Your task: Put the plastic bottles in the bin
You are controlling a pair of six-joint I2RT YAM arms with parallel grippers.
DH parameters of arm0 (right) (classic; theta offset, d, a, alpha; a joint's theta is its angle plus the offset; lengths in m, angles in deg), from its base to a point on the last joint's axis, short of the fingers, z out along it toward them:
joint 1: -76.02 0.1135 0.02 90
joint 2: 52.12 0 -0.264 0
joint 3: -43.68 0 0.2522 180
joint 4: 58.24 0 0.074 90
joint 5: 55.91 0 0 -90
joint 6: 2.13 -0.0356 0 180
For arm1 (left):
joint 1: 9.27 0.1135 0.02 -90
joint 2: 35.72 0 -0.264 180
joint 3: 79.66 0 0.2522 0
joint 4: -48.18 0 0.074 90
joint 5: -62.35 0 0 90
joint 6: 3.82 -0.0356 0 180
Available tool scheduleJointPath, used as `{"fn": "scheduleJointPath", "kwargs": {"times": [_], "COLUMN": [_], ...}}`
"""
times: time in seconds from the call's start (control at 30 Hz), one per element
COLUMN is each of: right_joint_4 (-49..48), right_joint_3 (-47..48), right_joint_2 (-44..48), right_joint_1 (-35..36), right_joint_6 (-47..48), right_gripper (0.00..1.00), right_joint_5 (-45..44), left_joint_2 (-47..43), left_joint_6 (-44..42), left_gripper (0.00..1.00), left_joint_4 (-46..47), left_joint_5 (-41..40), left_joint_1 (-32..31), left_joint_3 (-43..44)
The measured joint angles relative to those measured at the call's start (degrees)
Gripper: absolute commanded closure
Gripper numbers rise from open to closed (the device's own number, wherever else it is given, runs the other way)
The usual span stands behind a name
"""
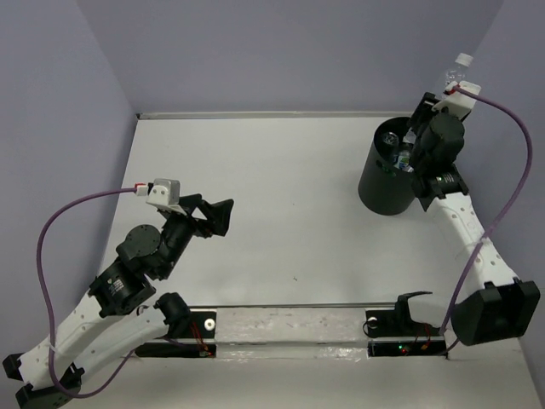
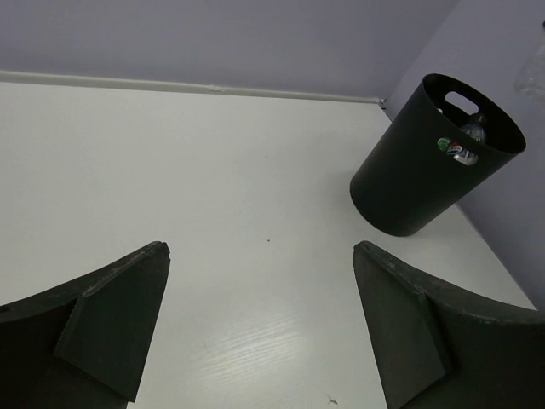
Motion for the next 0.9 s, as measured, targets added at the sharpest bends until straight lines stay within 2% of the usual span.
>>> {"fn": "scheduleJointPath", "kwargs": {"times": [0.2,0.43,0.53,0.57,0.6,0.63,0.7,0.77,0.9], "right_joint_4": [-0.74,-1.64,-1.79,-1.90,-1.88,-1.77,-1.40,-1.11,0.28], "right_joint_3": [-5.01,-11.50,-14.71,-15.78,-16.57,-17.00,-17.09,-17.07,-16.85], "right_joint_2": [-9.44,-9.22,-7.02,-5.88,-4.94,-4.22,-3.54,-3.19,-2.73], "right_joint_1": [-4.20,-4.20,-4.20,-4.20,-4.20,-4.22,-4.22,-4.22,-4.20], "right_joint_6": [-1.75,-7.04,-9.16,-10.03,-10.84,-11.76,-12.48,-13.86,-15.26], "right_gripper": [0.58,0.52,0.44,0.36,0.31,0.19,0.09,0.02,0.00], "right_joint_5": [4.15,6.32,6.64,7.13,7.65,8.17,8.85,9.81,10.95], "left_joint_2": [-0.11,-0.98,-1.03,-1.03,-1.03,-1.03,-1.03,-1.03,-1.03], "left_joint_6": [0.00,0.00,0.00,0.00,0.00,0.00,0.00,0.00,0.02], "left_gripper": [0.01,0.01,0.01,0.01,0.01,0.01,0.01,0.01,0.01], "left_joint_4": [0.02,0.28,0.46,0.46,0.46,0.46,0.48,0.48,0.48], "left_joint_5": [1.05,1.90,2.16,2.19,2.23,2.27,2.47,2.60,2.62], "left_joint_1": [0.00,0.02,0.04,0.04,0.11,0.15,0.39,0.74,0.76], "left_joint_3": [0.00,0.00,0.00,0.00,0.00,0.00,-0.02,-0.02,-0.07]}}
